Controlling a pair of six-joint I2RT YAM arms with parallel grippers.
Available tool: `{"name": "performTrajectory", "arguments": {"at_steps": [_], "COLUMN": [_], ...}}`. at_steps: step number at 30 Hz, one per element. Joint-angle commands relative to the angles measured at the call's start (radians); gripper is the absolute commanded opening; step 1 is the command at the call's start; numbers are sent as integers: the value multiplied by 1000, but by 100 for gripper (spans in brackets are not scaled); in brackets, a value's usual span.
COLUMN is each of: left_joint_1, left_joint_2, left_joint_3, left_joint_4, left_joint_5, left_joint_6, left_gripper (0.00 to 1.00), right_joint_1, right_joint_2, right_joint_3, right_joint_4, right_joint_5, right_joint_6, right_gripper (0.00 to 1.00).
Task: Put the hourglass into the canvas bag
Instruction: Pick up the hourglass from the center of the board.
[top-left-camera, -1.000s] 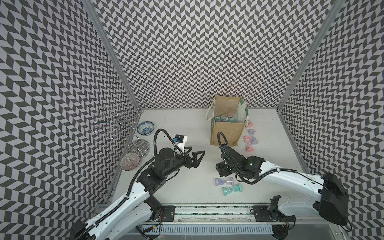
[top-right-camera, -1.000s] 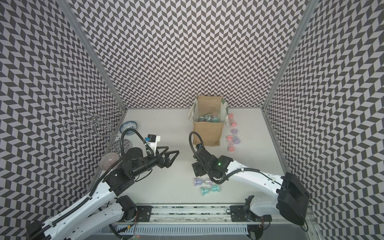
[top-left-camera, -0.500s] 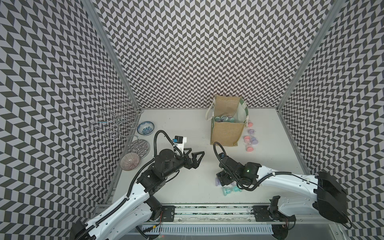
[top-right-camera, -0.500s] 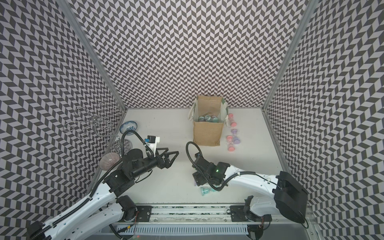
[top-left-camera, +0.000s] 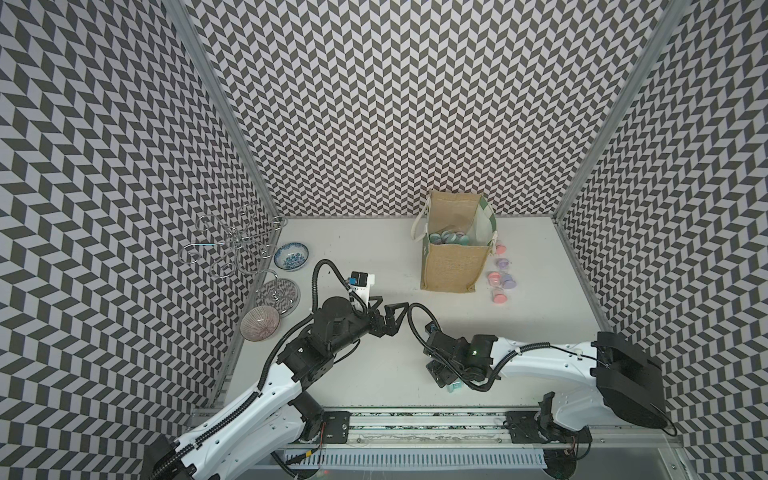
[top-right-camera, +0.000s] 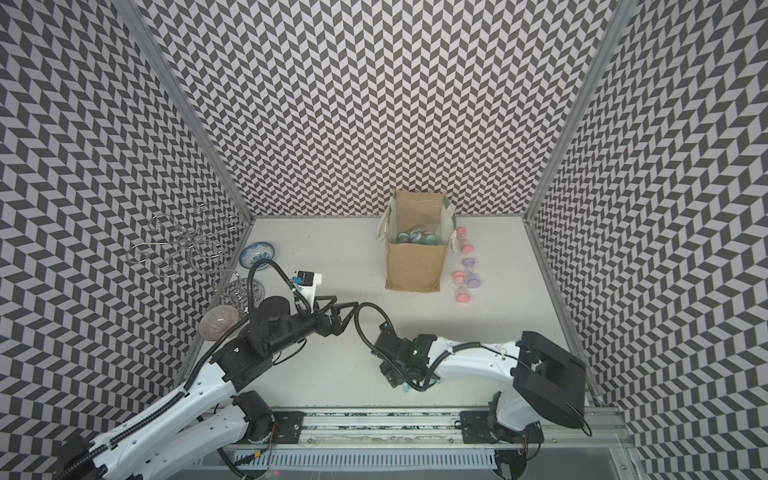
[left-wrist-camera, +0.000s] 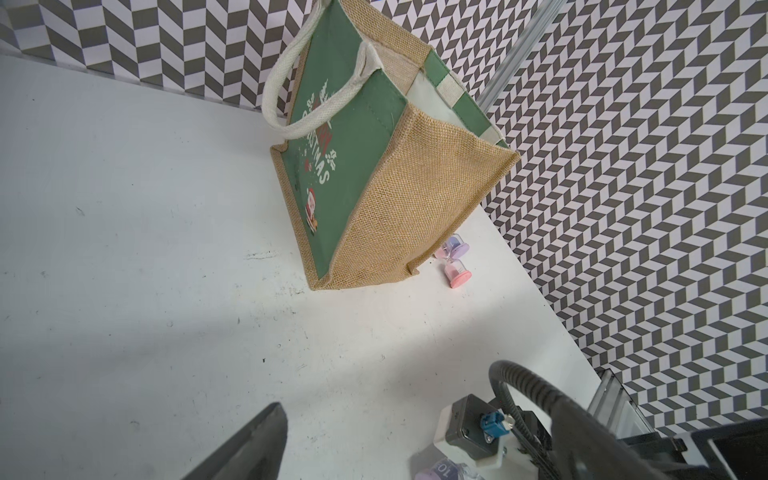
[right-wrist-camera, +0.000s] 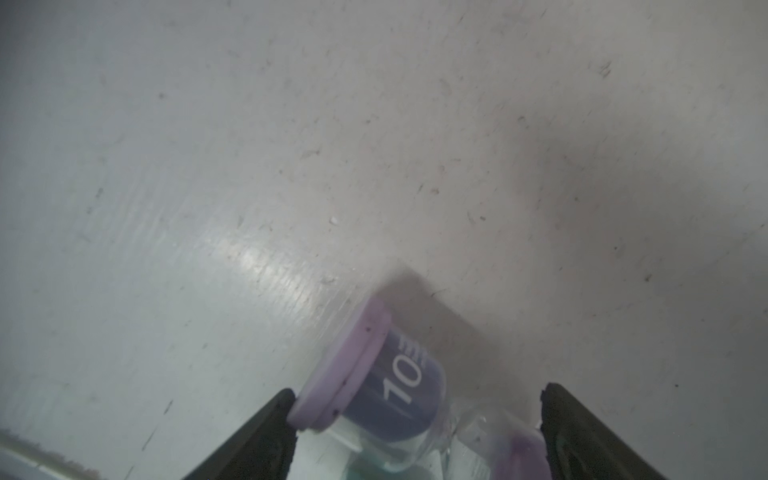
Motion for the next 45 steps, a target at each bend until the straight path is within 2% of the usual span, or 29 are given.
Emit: {"name": "performTrajectory", "arguments": {"at_steps": [1, 4, 10, 19, 25, 32, 45], "left_joint_1": [-3, -3, -2, 0, 3, 5, 9], "left_joint_2": [7, 4, 5, 3, 15, 45, 55], "left_joint_3": [-6, -2, -4, -23, -35, -19, -24], "left_joint_4": [32, 22, 35, 57, 80, 81, 109], "left_joint_5": [-18, -49, -56, -56, -54, -42, -38], "left_joint_6": [8, 9, 21, 12, 11, 24, 20], "left_gripper": [99, 99, 99, 99, 99, 99, 99], "right_joint_1": [-3, -42, -135, -196, -237, -287, -333], "right_joint_2": [33, 52, 37, 80, 110, 130, 137], "right_joint_3": [49, 66, 64, 47, 35, 28, 16], "right_joint_4": [35, 33, 94, 162, 167, 190, 234], "right_joint_5": [109, 141, 92, 26, 39, 39, 20], "right_joint_6": [2, -11, -62, -93, -88, -91, -91], "right_gripper": [88, 85, 75, 72, 65, 65, 52]}}
